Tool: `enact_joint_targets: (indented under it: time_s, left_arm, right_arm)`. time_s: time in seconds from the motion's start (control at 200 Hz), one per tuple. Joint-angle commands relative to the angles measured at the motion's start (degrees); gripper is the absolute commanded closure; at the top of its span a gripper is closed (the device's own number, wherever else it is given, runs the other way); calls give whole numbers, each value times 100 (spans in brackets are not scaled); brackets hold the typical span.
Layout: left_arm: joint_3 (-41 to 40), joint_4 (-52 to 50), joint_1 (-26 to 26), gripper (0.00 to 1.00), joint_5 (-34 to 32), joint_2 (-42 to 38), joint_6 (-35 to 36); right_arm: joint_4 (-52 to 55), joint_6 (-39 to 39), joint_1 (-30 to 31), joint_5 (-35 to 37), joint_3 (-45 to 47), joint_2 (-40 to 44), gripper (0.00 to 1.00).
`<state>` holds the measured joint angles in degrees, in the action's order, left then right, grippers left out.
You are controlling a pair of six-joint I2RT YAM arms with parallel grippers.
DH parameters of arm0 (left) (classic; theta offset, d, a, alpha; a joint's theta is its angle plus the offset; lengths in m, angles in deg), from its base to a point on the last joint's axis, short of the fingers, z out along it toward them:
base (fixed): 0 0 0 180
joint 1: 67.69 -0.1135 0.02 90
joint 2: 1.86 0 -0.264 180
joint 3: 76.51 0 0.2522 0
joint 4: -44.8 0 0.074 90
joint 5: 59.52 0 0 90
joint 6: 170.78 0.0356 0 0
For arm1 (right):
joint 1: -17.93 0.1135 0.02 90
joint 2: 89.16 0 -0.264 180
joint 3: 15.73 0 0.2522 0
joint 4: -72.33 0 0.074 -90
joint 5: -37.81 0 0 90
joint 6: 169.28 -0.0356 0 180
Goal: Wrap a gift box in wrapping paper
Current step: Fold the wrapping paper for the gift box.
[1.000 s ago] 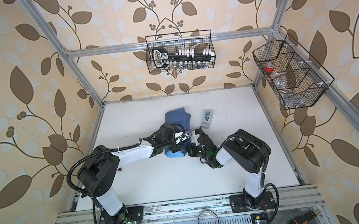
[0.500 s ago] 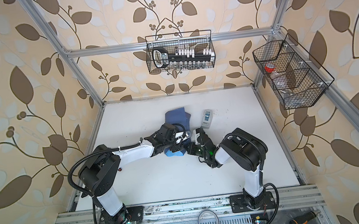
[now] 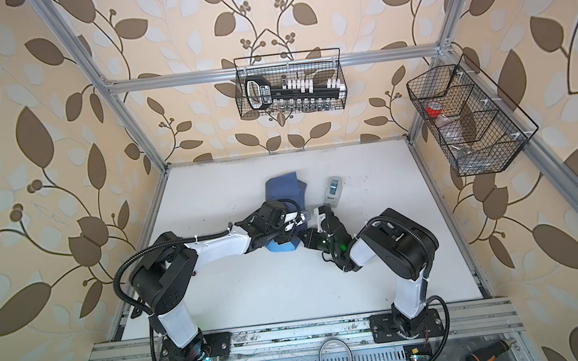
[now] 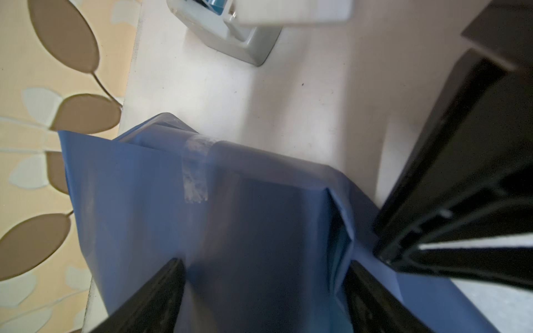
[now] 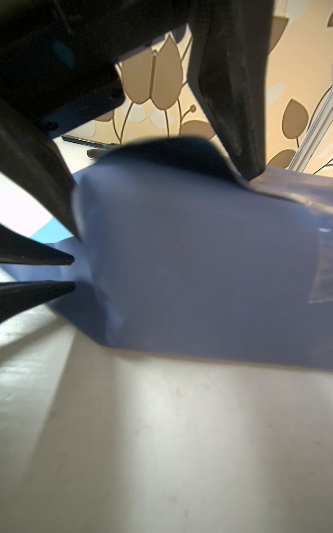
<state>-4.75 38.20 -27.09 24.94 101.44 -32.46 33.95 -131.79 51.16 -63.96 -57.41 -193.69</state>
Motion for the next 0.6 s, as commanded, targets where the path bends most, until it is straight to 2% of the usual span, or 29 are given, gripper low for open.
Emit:
enact_joint_targets:
  time_s: [0.0,0.34,0.595]
  left_arm:
    - [-103,-622,19,15,-153,304,207]
    - [-406,-141,34,16,-428,358,469]
    - [-583,66,39,15,-315,376,579]
  right_arm:
    - [-130,-19,-7,63,126,123,86]
    - [-130,-78,-20,7,16,100,86]
    - [-113,-224,-10,63,-182,-16,86]
